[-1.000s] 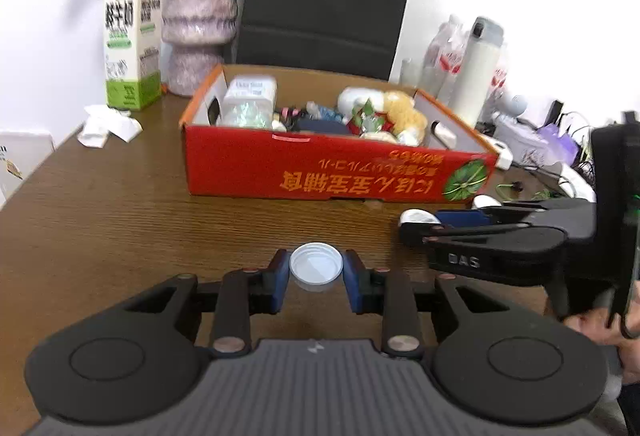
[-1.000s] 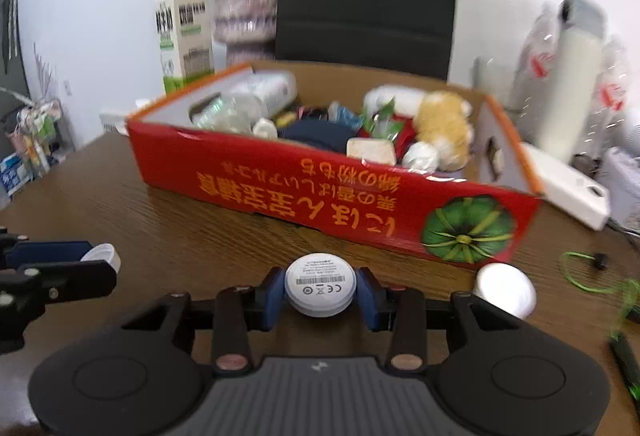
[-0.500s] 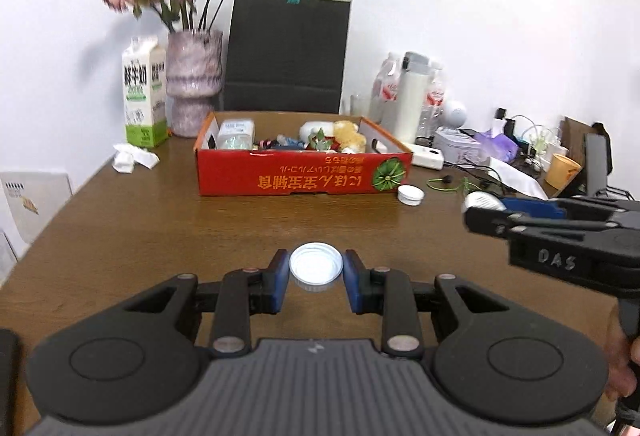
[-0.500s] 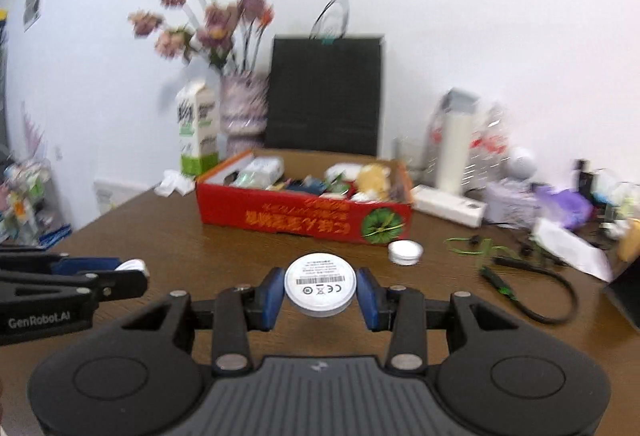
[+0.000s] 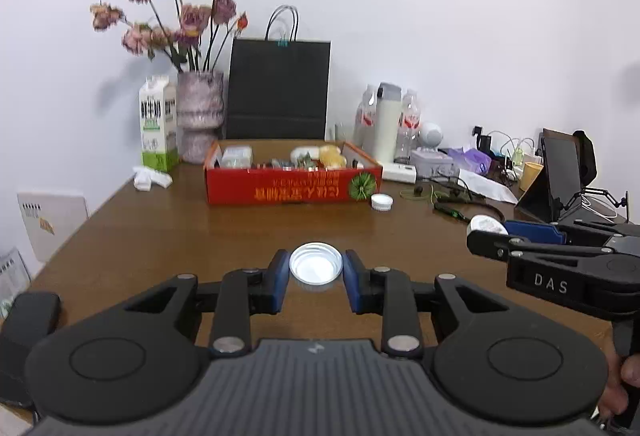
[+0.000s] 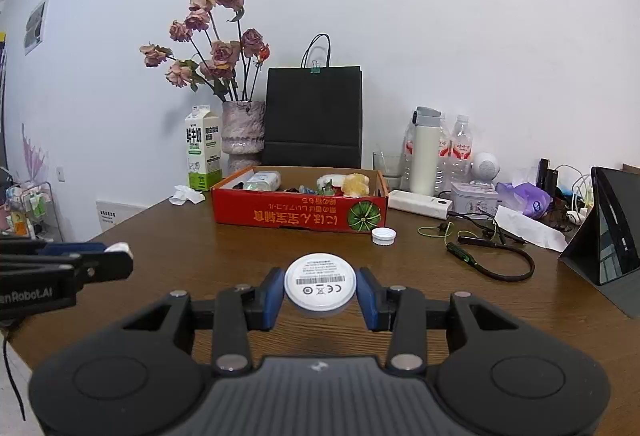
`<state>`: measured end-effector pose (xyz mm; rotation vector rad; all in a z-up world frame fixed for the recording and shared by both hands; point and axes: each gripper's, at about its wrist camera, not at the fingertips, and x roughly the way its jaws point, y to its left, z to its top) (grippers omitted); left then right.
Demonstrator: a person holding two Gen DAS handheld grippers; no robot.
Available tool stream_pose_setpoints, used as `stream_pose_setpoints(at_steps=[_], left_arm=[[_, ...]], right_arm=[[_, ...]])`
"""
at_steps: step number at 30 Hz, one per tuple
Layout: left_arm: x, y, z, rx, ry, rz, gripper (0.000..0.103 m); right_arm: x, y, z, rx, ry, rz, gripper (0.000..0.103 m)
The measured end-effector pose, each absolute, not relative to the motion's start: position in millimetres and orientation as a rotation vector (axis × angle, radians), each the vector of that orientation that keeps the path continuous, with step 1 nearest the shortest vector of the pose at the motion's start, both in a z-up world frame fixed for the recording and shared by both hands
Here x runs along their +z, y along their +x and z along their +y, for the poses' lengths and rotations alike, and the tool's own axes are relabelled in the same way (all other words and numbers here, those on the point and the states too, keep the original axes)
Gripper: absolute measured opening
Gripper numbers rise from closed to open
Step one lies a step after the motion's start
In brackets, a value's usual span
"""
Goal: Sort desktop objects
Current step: 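Carry both caps over the cardboard box and lower them inside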
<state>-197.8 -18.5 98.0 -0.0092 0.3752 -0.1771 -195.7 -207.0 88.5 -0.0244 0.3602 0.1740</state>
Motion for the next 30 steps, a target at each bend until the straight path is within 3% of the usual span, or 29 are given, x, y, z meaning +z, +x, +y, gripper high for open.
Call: stream_pose_setpoints(at_steps=[12,20,25,30], left_arm=[[112,-131,-1,-0.144,-0.034,0.364,0.029],[171,7,18,-0.137,0.0,0.342,0.029],[188,128,27,-0.198,-0.062,0.516,0.029],[141,240,23,-0.18,-0.085,0.791,0.029]], right_arm=[[103,-142,-213,0.214,-0.006,0.363,0.038],[168,-18,-237,0.278,0.006,0.333,0.038],[193,111,-240,0.267,-0.018,0.483,0.038],[159,241,-237,0.266,0.049,0.768,0.038]])
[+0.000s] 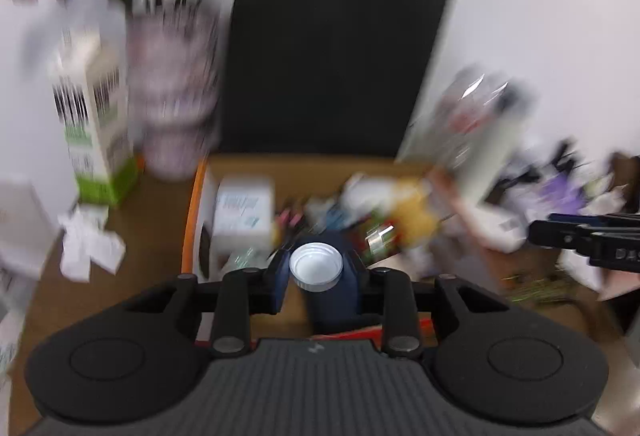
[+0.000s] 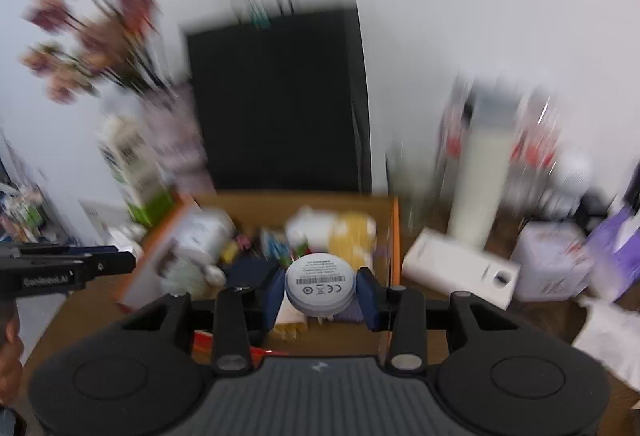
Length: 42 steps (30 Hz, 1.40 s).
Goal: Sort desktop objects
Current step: 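Carry both caps over the cardboard box and lower them inside, then open both tools in the box and withdraw them over the table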
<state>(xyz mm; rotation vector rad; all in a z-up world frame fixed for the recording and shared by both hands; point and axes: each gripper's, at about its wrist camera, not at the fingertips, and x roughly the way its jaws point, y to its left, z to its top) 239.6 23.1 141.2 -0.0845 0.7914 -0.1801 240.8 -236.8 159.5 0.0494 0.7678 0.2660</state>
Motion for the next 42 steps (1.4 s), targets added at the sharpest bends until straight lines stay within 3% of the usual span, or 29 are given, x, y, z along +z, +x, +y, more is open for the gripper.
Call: stream_pose_setpoints(at_steps=[5,10,13,15,20,23,26,29,33,42], left_arm=[[79,292,16,-0.109,-0.024,0.937,0.029],[63,310,11,-0.137,0.004,0.941,0.031],[66,316,7,-0.166,0.021,0.954,0.045],[72,317,5,-0.162,0.026,0.943,0.05],[91,319,11,-0.159,-0.025,0.917,0.07],[103,312,13,-0.155,-0.042,0.919,0.085],[112,299,17,-0.134,-0.059,0.919,0.098],[120,283,22,-0.094,-0.062,0.925,0.1],[132,251,26,-0.043,-0.046,0.898,0.103],[142,154,18,0.003,-0.036,0.737,0.103]], right_arm=[[93,309,-221,0.181,-0.013,0.943,0.038],[53,333,-208,0.136,-0.077,0.999,0.038],[50,342,-198,0.129,-0.105,1.008,0.041],[54,341,-195,0.133,-0.113,0.995,0.05],[73,339,-201,0.17,-0.031,0.984,0.053],[85,331,-201,0.198,0.0,0.978,0.065],[98,317,-200,0.221,0.02,0.961,0.07],[110,301,-199,0.236,0.042,0.945,0.072],[128,268,-199,0.256,0.068,0.894,0.085],[139,178,-200,0.281,0.115,0.737,0.086]])
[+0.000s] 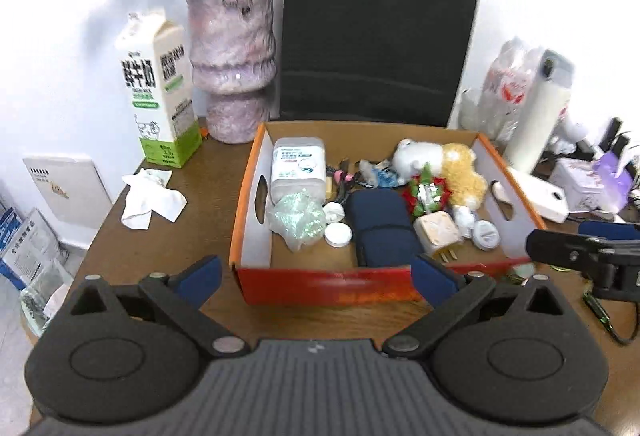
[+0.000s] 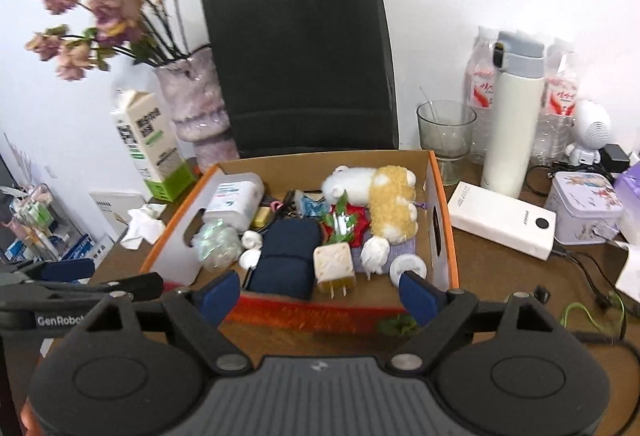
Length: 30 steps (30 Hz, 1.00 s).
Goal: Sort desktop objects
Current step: 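Open both tools in the box and withdraw them over the table, then grasp the last white bottle cap with the right tool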
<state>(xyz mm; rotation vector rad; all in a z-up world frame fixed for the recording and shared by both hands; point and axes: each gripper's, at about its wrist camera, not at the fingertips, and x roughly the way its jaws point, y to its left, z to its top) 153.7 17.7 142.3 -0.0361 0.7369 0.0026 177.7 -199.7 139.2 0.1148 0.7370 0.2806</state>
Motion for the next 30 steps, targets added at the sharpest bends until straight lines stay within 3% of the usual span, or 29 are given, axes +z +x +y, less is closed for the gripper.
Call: stream_pose_setpoints(at_steps=[8,17,30], left_arm=[[131,55,8,0.023,-0.022,0.588,0.103],[76,-71,-5,-0.018,-0.064,0.497,0.103],[31,-156,-12,-0.011,-0.03,0.431,0.103]], right_arm=[[123,82,-211,0.264,0.072,0.616,0.086],[68,-40,-217,0.246,0.04,0.556,0.09],[10,-139,-231,0.25,0.08,0.556,0.091]])
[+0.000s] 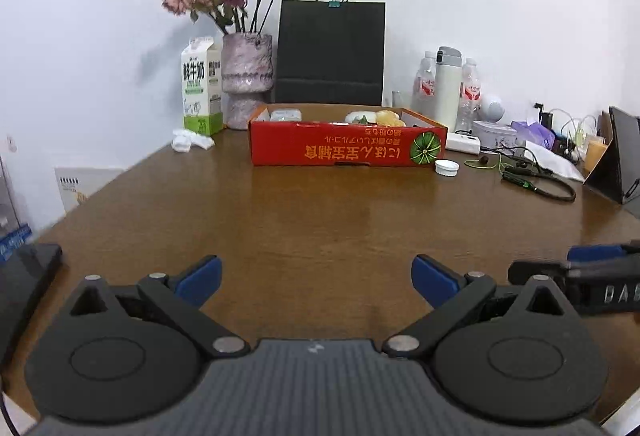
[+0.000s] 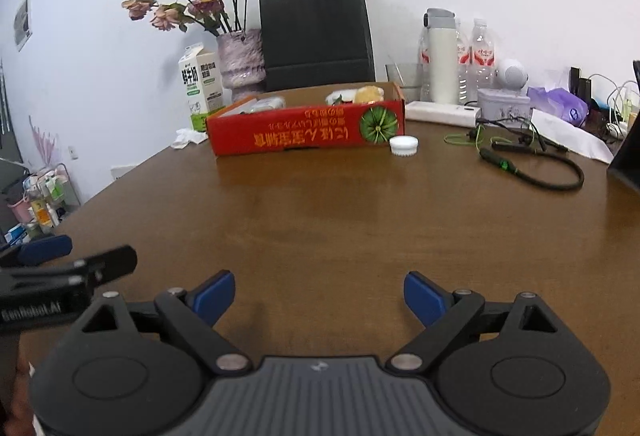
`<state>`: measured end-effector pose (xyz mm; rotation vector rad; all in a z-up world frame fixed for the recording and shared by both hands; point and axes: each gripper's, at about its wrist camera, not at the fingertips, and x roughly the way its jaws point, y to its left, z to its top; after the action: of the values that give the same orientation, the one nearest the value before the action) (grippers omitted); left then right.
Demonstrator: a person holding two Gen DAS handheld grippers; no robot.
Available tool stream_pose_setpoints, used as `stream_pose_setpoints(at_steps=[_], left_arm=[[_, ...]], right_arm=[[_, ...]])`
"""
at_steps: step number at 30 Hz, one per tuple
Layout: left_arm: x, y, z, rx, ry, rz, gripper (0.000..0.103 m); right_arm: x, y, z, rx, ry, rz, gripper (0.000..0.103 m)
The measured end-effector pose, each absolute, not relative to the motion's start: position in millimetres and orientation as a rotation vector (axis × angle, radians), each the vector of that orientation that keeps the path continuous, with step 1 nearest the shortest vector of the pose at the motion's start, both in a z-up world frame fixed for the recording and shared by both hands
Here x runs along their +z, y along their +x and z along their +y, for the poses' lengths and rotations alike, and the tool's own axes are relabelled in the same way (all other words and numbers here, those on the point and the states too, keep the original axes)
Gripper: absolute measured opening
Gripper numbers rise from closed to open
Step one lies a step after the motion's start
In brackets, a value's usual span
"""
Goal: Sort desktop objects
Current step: 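Grasp the last white bottle cap with the right tool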
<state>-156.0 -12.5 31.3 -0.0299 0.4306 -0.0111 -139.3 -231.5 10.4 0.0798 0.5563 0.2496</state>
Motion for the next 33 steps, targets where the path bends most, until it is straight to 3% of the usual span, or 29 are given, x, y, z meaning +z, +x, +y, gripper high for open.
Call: stream_pose_setpoints(at_steps=[7,16,25,27,28,29,30,31,33], left_arm=[[38,-127,-9,-0.009,-0.069,0.473,0.103],[44,-34,-23,-0.011,0.004,0.455,0.103],[25,99,-17,0.01,-0.034,0.6,0.095],[19,118,-13,0.02,-0.051,0.618,0.086],[18,126,-12,0.024,-0.052,0.625,0.072],[17,132,-11,0.022,-0.048,0.629,0.05],[16,137,-11,0.02,-0.04,0.633,0.035],[15,141,-10,0.015,-0.041,0.644,0.01],[13,145,-8,-0.001,-0.074,0.657,0.007]], right_arm=[[14,-115,-244,0.22,0.076,0.537,0.091],[17,19,-257,0.184,-0.004,0.569,0.09],[-5,159,-255,0.151,0.012,0.676,0.078],[-9,177,-249,0.13,-0.025,0.683,0.063],[-9,181,-245,0.137,-0.033,0.676,0.054],[-8,183,-242,0.155,-0.027,0.677,0.039],[-7,183,-235,0.183,-0.035,0.679,0.039],[-7,182,-228,0.202,-0.046,0.679,0.039],[-6,172,-210,0.25,-0.072,0.66,0.039]])
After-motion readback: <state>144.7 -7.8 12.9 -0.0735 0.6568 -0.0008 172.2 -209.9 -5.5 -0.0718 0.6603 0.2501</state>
